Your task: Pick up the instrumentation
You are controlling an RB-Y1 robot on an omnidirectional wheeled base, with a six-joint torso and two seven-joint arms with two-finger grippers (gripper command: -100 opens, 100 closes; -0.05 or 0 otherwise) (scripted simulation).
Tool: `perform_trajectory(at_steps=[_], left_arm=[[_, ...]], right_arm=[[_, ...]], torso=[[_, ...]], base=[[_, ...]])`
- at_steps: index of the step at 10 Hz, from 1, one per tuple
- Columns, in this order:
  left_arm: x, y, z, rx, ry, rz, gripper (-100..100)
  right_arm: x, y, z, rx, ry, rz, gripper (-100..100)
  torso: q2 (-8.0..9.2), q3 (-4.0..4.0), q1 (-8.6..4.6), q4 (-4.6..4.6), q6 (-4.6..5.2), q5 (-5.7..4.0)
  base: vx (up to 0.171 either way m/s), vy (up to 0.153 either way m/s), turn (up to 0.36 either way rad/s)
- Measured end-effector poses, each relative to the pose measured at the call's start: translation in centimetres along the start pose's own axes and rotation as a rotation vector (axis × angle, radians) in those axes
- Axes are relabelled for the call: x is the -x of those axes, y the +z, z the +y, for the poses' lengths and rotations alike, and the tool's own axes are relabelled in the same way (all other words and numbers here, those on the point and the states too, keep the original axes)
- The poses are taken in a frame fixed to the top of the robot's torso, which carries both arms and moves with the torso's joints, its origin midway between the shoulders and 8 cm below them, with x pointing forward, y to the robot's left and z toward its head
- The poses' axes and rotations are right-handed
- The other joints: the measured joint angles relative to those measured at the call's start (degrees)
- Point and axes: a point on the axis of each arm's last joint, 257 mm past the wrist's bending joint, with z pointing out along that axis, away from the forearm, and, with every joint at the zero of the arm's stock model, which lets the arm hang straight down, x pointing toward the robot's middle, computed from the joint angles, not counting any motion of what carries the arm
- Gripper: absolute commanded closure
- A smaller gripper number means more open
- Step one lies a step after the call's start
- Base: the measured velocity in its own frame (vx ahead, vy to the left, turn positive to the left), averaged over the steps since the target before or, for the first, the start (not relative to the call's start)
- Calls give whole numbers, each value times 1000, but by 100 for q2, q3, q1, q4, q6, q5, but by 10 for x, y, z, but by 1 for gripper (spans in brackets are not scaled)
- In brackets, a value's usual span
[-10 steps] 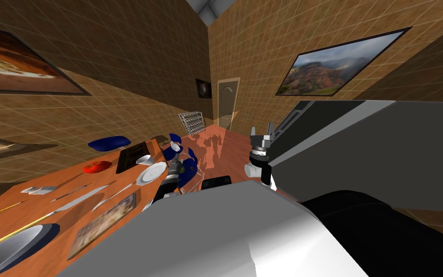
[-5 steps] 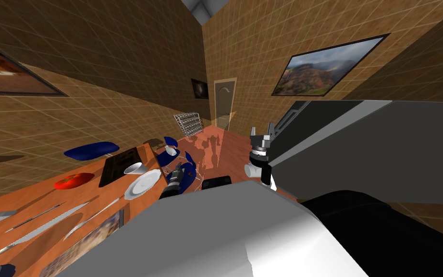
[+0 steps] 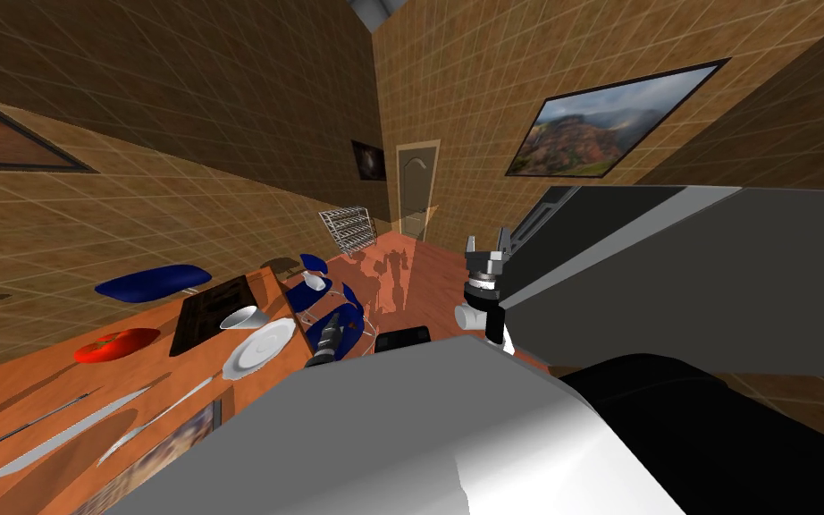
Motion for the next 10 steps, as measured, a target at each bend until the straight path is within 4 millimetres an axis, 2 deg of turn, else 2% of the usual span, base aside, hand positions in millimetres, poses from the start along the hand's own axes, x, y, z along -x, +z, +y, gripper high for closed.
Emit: perform_trajectory(at_steps=[7, 10], left_arm=[[0, 0, 1, 3, 0, 0, -100], [8, 1, 32, 75, 10, -12, -100]], right_arm=[[0, 0, 0, 0, 0, 0, 0], [0, 0, 0, 0, 0, 0, 0]], torso=[[4, 2, 6, 1, 2, 1], [-11, -7, -11, -3, 0, -3]], base=[[-2, 2, -7], [32, -36, 77]])
